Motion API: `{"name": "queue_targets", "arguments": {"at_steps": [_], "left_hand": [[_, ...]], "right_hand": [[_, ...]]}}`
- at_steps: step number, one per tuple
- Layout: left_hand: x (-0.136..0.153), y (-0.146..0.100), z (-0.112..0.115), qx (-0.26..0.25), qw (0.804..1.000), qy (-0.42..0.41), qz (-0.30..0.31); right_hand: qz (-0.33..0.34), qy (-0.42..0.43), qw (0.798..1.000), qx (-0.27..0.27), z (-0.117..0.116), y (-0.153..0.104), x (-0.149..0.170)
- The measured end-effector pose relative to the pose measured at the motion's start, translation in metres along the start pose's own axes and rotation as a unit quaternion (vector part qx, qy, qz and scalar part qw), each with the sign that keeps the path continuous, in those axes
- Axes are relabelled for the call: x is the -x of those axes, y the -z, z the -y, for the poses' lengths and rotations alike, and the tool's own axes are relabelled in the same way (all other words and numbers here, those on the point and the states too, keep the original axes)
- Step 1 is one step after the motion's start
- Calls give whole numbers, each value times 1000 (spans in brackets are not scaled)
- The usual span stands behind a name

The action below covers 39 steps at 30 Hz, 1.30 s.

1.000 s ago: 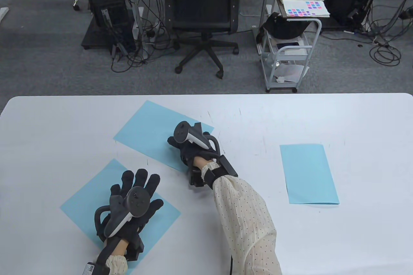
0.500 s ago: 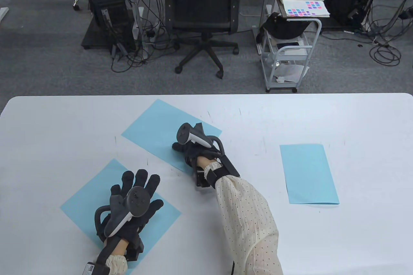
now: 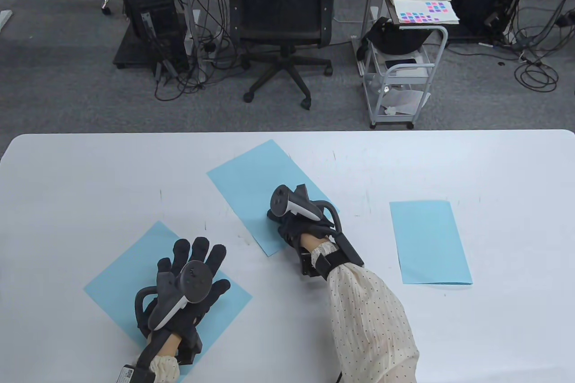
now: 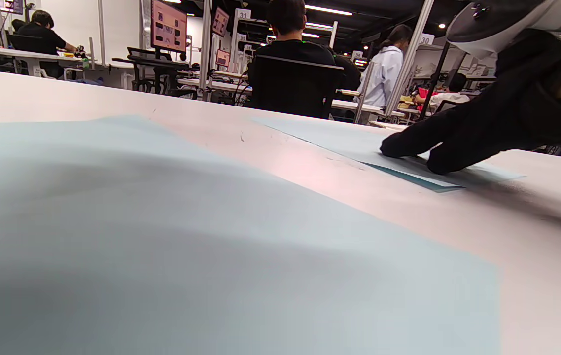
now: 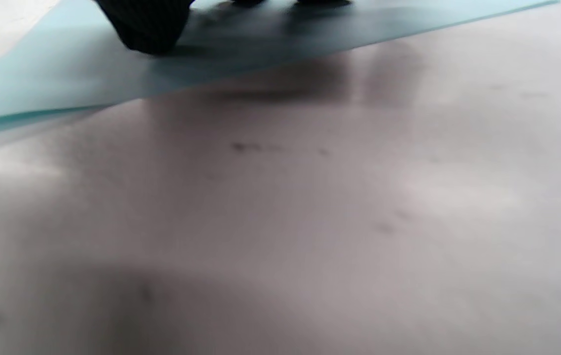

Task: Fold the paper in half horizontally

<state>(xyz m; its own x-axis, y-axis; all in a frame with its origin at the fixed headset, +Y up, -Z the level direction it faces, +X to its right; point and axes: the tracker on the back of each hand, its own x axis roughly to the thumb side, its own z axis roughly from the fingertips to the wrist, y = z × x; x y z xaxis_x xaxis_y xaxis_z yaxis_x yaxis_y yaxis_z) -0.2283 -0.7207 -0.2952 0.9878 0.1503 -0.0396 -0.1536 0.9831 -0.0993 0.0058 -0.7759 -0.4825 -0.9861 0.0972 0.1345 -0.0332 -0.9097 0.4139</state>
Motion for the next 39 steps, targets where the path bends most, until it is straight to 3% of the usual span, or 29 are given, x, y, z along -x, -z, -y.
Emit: {"name": "queue_targets", "arguments": {"at_steps": [8, 23, 39], "left_hand": [[-1, 0, 1, 6, 1000, -3, 0], [-9, -3, 1, 4, 1000, -3, 15], [-13, -4, 8, 16, 1000, 3, 22]], "right_hand": [[-2, -23, 997, 68, -13, -30, 12], [-37, -1, 998, 41, -29, -77, 14], [-28, 6, 999, 33, -43, -111, 23]]}}
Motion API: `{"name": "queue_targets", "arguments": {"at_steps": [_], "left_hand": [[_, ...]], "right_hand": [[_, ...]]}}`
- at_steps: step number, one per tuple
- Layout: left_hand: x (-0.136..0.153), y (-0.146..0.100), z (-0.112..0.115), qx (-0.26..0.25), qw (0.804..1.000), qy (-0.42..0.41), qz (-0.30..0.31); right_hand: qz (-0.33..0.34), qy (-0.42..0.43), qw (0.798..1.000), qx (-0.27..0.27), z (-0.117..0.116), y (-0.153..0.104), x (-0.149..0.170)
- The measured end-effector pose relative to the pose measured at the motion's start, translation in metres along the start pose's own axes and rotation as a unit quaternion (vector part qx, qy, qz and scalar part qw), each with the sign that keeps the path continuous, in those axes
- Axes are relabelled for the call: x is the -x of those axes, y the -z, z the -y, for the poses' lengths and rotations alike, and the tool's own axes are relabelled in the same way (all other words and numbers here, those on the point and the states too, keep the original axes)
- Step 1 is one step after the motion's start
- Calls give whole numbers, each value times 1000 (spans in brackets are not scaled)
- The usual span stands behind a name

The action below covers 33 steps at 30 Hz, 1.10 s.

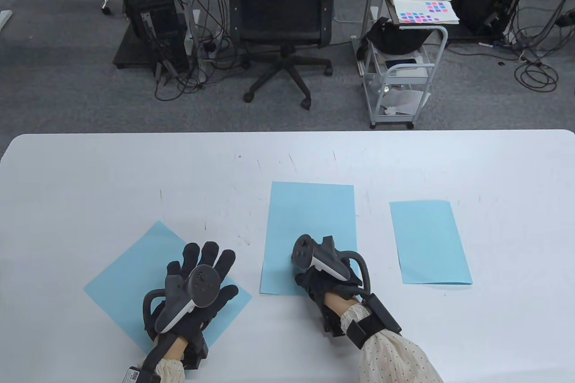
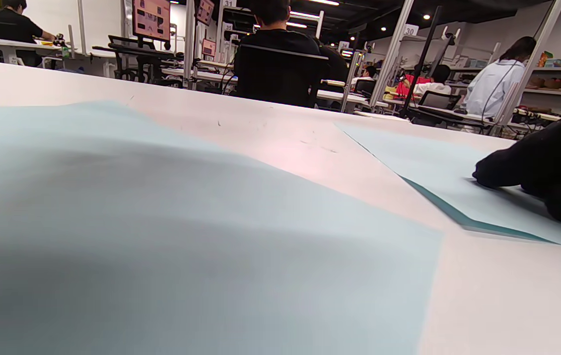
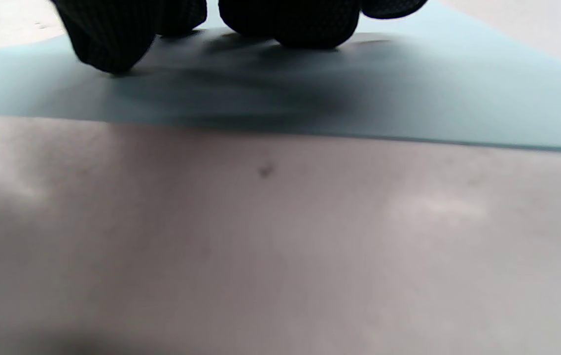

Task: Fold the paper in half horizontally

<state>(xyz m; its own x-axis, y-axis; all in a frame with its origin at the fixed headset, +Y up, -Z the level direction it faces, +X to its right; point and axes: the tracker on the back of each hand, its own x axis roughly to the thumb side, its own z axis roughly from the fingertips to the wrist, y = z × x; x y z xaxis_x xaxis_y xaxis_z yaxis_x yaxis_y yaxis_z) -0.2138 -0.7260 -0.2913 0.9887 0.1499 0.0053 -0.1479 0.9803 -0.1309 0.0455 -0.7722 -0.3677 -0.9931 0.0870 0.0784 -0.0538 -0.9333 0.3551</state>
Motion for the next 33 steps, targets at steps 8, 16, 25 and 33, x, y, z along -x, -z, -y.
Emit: {"name": "queue_targets", "arguments": {"at_steps": [8, 16, 25, 33], "left_hand": [[0, 0, 0, 1, 1000, 2, -2], [-1, 0, 1, 3, 1000, 6, 1], [0, -1, 1, 1, 1000, 3, 0], [-1, -2, 1, -2, 1000, 1, 3]], "right_hand": [[13, 8, 1000, -13, 0, -10, -1], [28, 3, 1000, -14, 3, -28, 1], [57, 37, 996, 56, 31, -62, 47], [32, 80, 996, 23, 0, -60, 106]]}}
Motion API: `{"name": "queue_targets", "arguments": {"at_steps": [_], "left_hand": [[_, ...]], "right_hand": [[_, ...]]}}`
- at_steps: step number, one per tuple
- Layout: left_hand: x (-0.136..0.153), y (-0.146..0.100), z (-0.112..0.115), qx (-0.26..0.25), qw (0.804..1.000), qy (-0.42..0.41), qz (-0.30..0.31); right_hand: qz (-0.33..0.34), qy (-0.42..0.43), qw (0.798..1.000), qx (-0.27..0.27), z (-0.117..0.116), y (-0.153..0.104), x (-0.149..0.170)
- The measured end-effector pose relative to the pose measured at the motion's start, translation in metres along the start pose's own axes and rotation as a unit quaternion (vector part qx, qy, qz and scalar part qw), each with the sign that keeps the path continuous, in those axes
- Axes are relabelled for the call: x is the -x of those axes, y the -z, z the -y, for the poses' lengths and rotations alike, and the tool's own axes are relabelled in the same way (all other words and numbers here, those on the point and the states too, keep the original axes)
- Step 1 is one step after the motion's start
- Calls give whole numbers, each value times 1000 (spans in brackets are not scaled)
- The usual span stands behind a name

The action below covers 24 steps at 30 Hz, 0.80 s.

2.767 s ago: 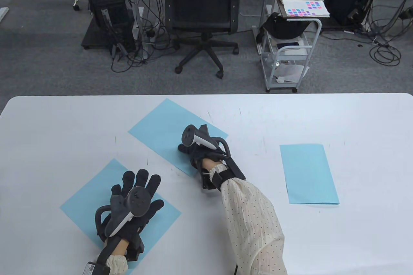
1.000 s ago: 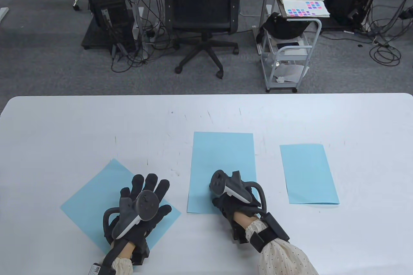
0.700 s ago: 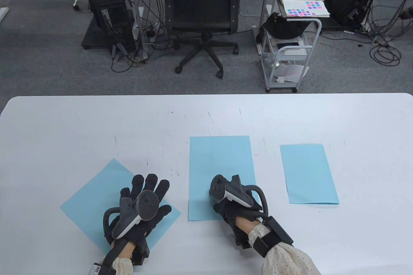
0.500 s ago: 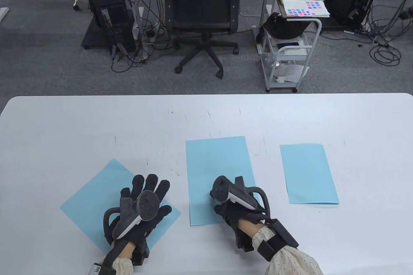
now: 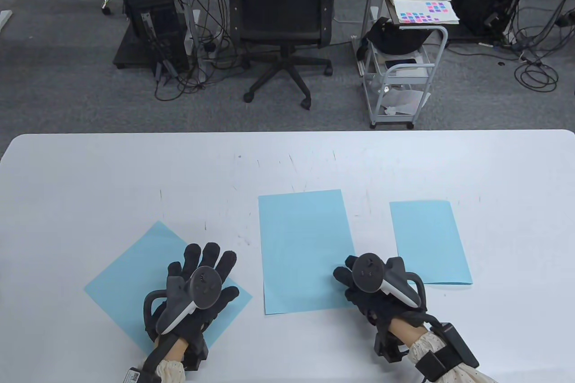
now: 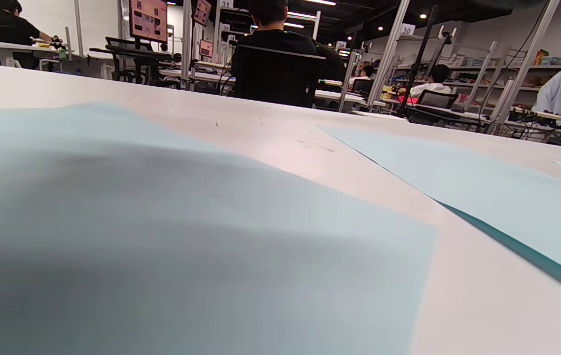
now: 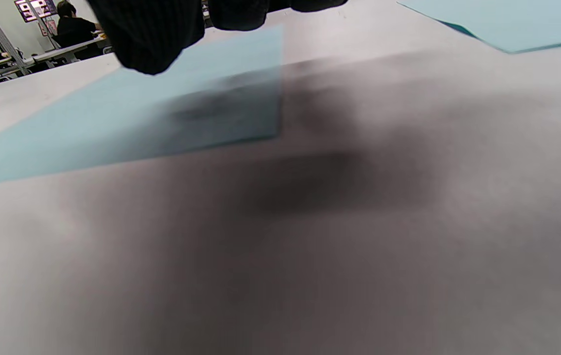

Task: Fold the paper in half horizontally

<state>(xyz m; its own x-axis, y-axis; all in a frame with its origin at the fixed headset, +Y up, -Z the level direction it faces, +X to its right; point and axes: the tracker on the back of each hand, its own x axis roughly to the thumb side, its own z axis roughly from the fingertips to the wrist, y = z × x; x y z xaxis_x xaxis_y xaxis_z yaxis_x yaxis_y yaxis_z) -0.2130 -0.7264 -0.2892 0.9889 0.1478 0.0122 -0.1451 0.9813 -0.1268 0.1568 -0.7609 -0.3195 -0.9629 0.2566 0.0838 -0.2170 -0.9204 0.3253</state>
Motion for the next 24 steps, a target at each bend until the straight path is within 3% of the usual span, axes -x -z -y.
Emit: {"name": "queue_targets", "arguments": {"at_steps": [6, 24], "left_hand": [[0, 0, 0, -1, 1000, 3, 2], [-4, 1, 1, -1, 1000, -3, 20]], "right_hand": [[-2, -20, 999, -45, -19, 5, 8], [-13, -6, 998, -61, -19, 6, 10]]}}
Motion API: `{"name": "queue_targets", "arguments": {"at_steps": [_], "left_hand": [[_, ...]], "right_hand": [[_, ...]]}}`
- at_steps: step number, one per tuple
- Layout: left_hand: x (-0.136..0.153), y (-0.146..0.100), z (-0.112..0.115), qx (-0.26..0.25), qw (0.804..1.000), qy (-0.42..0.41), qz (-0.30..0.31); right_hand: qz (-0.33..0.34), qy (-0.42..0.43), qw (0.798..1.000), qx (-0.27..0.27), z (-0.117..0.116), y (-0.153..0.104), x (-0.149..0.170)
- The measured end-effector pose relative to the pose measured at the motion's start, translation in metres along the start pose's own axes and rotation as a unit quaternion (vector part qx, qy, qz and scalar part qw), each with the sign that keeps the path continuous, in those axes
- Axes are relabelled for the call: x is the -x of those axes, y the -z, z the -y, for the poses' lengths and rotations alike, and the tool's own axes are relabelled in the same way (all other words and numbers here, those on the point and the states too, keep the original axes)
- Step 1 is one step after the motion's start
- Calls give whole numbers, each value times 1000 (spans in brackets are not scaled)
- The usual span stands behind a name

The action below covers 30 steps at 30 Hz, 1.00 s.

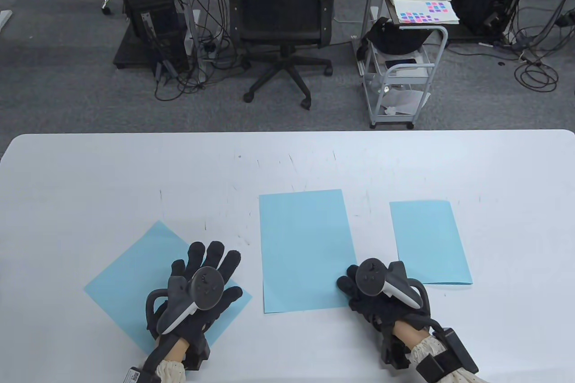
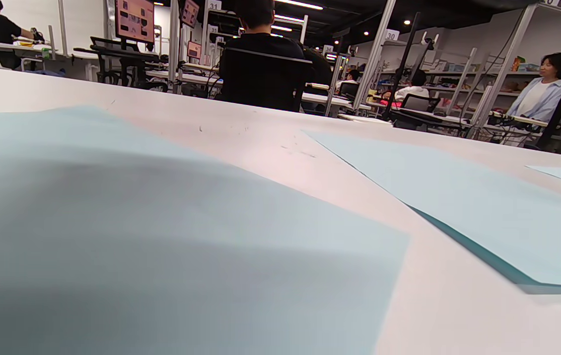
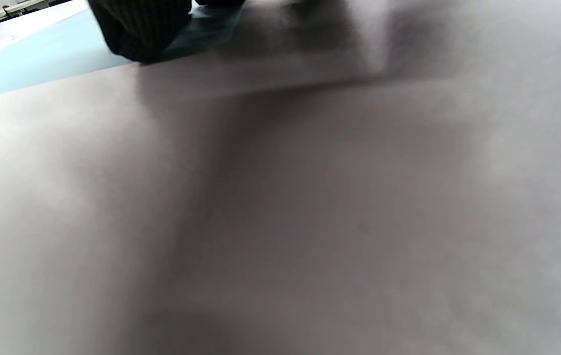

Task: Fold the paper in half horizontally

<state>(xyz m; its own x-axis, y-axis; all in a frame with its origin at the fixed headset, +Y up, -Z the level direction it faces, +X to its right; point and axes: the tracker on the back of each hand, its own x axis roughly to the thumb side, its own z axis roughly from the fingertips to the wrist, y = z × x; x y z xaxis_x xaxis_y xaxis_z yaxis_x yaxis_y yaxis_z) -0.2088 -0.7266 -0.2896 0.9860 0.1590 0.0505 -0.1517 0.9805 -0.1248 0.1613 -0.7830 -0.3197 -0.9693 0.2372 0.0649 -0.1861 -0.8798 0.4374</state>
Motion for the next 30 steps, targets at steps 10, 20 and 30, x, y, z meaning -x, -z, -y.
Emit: {"name": "queue_targets", "arguments": {"at_steps": [10, 20, 30], "left_hand": [[-10, 24, 0, 65, 997, -27, -11], [-39, 83, -20, 83, 996, 2, -11], [-63, 166, -6, 137, 989, 20, -61]], "right_hand": [[7, -2, 1000, 1, -1, 1, 0], [8, -4, 1000, 0, -1, 0, -1], [9, -6, 1000, 2, -2, -1, -1]]}}
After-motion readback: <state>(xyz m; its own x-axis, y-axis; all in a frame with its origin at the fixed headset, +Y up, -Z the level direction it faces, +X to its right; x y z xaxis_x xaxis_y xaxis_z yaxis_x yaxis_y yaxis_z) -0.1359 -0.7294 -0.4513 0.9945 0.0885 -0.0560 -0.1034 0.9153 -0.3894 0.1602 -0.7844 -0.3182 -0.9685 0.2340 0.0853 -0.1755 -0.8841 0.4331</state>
